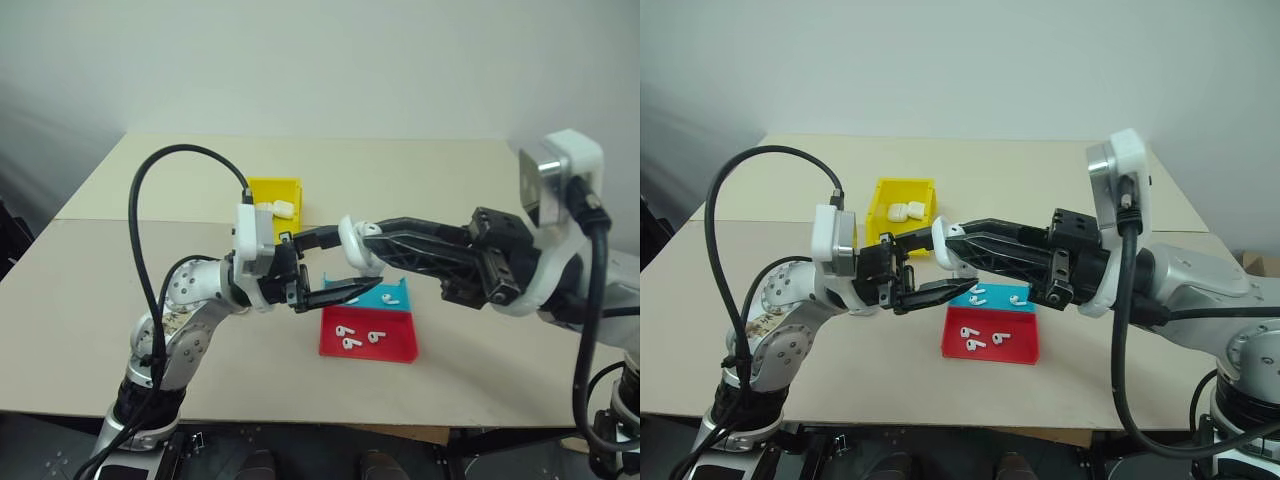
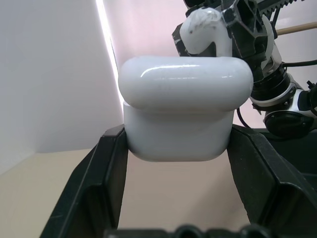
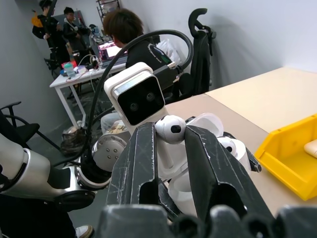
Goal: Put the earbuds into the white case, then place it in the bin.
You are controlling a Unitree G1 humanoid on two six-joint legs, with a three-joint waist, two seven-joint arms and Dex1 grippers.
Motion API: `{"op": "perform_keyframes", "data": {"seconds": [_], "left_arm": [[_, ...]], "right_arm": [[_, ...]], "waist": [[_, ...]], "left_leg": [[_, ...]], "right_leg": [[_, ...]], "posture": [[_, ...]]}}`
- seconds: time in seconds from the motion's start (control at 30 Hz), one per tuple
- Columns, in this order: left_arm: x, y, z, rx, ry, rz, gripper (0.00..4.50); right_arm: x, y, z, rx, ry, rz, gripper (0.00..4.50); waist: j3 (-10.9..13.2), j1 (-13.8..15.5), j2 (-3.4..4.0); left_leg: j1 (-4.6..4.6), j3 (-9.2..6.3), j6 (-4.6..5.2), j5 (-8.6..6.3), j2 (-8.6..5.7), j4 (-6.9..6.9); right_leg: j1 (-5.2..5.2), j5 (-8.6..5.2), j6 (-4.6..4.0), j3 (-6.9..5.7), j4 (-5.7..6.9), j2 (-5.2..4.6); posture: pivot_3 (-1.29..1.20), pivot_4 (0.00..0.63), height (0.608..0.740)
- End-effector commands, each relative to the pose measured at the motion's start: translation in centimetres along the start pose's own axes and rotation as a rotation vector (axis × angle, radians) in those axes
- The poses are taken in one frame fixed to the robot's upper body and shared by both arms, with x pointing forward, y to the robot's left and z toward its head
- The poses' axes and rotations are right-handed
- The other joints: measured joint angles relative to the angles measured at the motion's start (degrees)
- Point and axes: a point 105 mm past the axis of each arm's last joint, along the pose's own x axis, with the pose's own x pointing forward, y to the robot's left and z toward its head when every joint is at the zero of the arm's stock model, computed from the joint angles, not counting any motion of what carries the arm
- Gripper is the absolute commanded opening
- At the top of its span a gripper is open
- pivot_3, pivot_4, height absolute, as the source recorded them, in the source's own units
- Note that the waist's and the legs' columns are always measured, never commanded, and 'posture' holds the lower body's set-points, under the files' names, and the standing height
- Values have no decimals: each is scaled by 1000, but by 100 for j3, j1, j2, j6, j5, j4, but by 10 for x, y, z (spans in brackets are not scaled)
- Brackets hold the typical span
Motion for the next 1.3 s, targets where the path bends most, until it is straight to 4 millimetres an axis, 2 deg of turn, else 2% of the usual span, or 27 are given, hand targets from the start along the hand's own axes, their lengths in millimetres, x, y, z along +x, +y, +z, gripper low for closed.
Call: {"op": "perform_keyframes", "data": {"seconds": [0.03, 0.83, 0.93, 1.2, 1.3], "left_arm": [[2, -3, 7, 37, -24, -12, 2749], [1, -3, 5, 45, -23, -11, 2749], [1, -3, 5, 43, -19, -13, 2749], [0, -2, 3, 40, -7, -12, 2749], [-1, 0, 0, 39, 0, -13, 2749]], "right_arm": [[1, 3, 3, -35, -16, 1, 783], [-6, 0, -11, -57, 17, -31, 783], [-6, 2, -13, -84, 28, -25, 1584], [-12, 0, -10, -137, 40, -51, 1584], [-22, -5, -2, -211, 53, -87, 1584]], "waist": [[0, 1, 0], [0, 25, -1], [0, 25, -1], [0, 31, -1], [0, 35, -1]], "left_leg": [[0, 0, 0, 0, 0, 0], [-2, -1, 0, 0, 0, 0], [-2, -1, 0, 0, 0, 0], [-2, -1, 0, 0, 0, 1], [-3, -1, 0, 0, 0, 1]], "right_leg": [[0, 0, 0, 0, -1, 0], [1, 0, 0, -1, -4, -1], [0, 0, 0, -1, -4, 0], [1, 0, 0, -1, -5, 0], [1, 0, 0, -1, -5, 0]], "posture": [[0, 150, 740], [0, 150, 740], [0, 150, 740], [0, 150, 740], [0, 150, 740]]}}
